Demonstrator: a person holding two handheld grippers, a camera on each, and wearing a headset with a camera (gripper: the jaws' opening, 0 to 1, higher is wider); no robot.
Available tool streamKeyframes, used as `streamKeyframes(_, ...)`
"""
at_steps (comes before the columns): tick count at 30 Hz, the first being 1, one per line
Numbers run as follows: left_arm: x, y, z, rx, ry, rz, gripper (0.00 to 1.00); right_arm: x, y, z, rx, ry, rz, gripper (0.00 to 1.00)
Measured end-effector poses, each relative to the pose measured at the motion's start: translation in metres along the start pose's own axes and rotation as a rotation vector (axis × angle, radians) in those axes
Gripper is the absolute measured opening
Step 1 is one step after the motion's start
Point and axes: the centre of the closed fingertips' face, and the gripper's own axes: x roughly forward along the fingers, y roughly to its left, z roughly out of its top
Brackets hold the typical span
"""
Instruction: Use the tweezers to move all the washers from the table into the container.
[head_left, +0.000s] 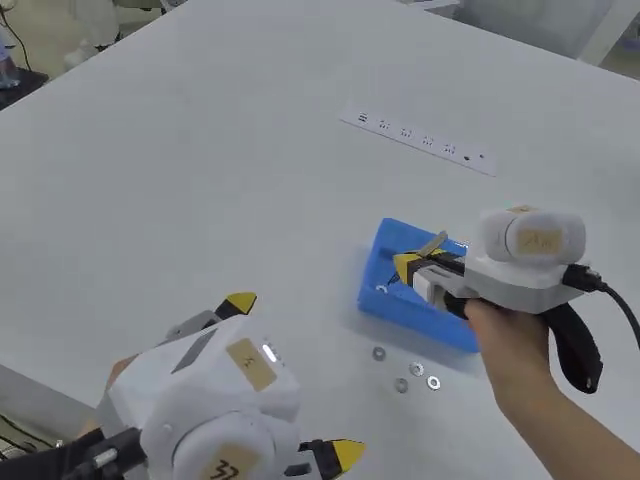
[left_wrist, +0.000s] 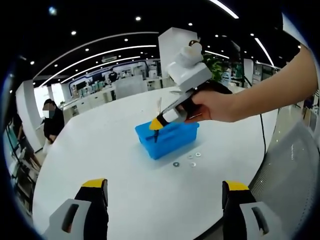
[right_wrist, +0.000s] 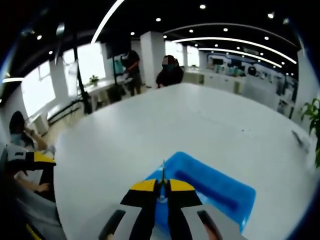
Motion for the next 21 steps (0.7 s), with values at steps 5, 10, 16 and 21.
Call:
streamKeyframes(5, -0.001, 0.000, 0.001, 0.006, -0.005, 0.004, 0.97, -0.027, 0.014, 0.008, 0.006, -0.045, 0.015, 0.04)
streamKeyframes(10, -0.001, -0.001, 0.001, 0.011, -0.007, 0.001, 0.97, -0.044, 0.029, 0.007, -0.007, -0.061, 0.033, 0.04)
streamKeyframes(16, -0.001, -0.001, 0.001, 0.014, -0.004, -0.001, 0.97, -0.057, 0.042, -0.004, -0.048, -0.048, 0.046, 0.04)
streamKeyframes(21, 0.000, -0.002, -0.001, 0.022, 0.005, -0.003, 0.97, -0.051, 0.043, -0.025, -0.039, -0.003, 0.060, 0.04)
